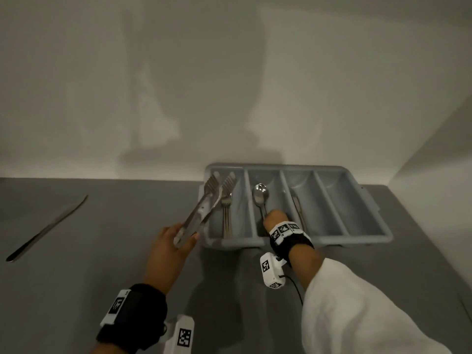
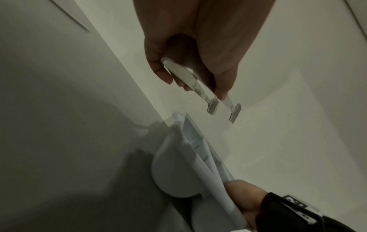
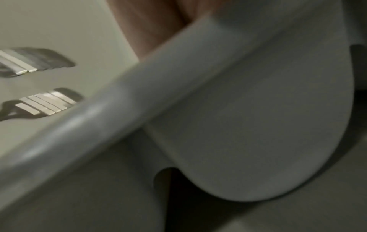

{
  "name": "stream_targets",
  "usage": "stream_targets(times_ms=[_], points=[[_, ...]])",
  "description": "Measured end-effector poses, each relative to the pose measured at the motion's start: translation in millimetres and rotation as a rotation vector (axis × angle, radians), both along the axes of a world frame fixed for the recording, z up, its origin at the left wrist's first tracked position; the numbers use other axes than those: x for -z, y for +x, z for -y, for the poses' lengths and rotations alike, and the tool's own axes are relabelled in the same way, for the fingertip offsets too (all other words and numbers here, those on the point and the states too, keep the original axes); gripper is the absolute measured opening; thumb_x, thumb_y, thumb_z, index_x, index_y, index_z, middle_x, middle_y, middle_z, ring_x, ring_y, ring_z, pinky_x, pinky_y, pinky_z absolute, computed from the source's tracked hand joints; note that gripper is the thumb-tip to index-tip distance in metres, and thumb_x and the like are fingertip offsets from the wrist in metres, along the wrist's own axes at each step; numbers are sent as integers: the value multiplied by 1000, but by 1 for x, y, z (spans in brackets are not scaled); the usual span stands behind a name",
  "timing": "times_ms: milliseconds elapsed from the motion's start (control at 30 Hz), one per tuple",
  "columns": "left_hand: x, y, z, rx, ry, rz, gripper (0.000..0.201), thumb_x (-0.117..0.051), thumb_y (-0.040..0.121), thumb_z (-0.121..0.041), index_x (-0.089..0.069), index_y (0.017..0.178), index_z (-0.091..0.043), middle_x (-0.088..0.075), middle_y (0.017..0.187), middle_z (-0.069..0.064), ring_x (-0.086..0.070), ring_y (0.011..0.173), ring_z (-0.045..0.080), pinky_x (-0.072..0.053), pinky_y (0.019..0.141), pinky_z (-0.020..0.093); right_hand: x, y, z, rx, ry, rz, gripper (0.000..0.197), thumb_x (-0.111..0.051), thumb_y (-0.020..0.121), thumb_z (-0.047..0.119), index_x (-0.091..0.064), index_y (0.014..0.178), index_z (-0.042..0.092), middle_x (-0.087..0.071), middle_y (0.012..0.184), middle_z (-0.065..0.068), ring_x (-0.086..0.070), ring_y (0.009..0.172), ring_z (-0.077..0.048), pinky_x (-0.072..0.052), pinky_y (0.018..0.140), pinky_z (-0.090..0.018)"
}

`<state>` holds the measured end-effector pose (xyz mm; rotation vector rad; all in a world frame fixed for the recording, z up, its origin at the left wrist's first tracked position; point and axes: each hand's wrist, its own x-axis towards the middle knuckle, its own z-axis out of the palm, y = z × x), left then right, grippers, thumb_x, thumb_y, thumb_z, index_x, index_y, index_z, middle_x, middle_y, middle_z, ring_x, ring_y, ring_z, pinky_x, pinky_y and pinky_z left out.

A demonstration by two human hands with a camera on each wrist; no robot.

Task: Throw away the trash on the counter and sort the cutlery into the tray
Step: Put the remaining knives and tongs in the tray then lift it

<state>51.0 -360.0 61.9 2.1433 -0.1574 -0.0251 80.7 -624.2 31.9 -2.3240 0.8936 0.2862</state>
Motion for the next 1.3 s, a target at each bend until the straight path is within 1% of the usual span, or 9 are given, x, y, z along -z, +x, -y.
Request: stream_targets(times_ms=[200,267,367,433,533,667,867,1033,1300], points=[[-9,-16,84,212,-129,-39,27,-65,82,-20,-60,108,-15,-60,88,4,-60,78,4,-44,69,14,-20,-57,27,-54,36,482,23,-49,86,8,-66,101,5,-63,111,-15,-59,102,-28,-43,88,-26],[-17,-21,121,307,-195,-86,26,-61,84,-22,-58,110,-18,-61,96,8,-61,91,14,-49,79,22,-28,-93,52,-68,-21,628,26,-46,82,12,-67,95,5,-65,103,-14,-58,98,-25,-42,89,-26],[-29,-35,188,387,-271,-157,35,-56,85,-16,-47,117,-28,-58,90,3,-57,80,13,-49,74,24,-20,-156,99,37,-52,726,28,-44,79,18,-68,84,6,-68,89,-13,-61,87,-26,-48,84,-33],[-30,-45,238,389,-284,-184,59,-54,82,-21,-32,136,-17,-57,113,15,-58,99,28,-48,90,41,-8,-198,132,132,-56,663,24,-46,77,15,-69,81,8,-69,86,-12,-63,82,-27,-52,82,-40],[-12,-49,309,360,-231,-193,55,-53,86,-11,-31,136,-5,-48,131,27,-48,119,41,-38,106,52,7,-254,173,263,-70,546,24,-47,76,15,-70,83,10,-70,90,-11,-64,87,-28,-52,85,-40],[7,-56,390,290,-166,-228,48,-50,89,-13,-34,134,-1,-46,135,26,-45,123,40,-36,107,46,22,-324,219,376,-126,422,22,-50,83,9,-70,92,11,-69,99,-10,-61,95,-26,-44,87,-28],[30,-50,467,175,61,-398,56,-47,90,-16,-24,141,-17,-33,146,23,-39,128,41,-33,107,42,45,-393,269,475,-208,273,24,-52,85,13,-67,102,20,-59,117,-3,-51,110,-24,-42,98,-39],[43,-40,486,171,340,-385,49,-47,89,-12,-34,136,-9,-36,142,25,-41,126,41,-34,106,42,61,-415,290,587,-187,95,37,-56,86,23,-53,122,17,-47,133,-5,-42,121,-26,-37,104,-39],[44,-46,486,443,425,-330,30,-48,90,-11,-56,116,2,-55,128,25,-53,115,39,-42,93,41,68,-412,310,613,-134,-121,19,-49,85,20,-64,97,15,-60,110,-9,-55,104,-29,-48,93,-41]])
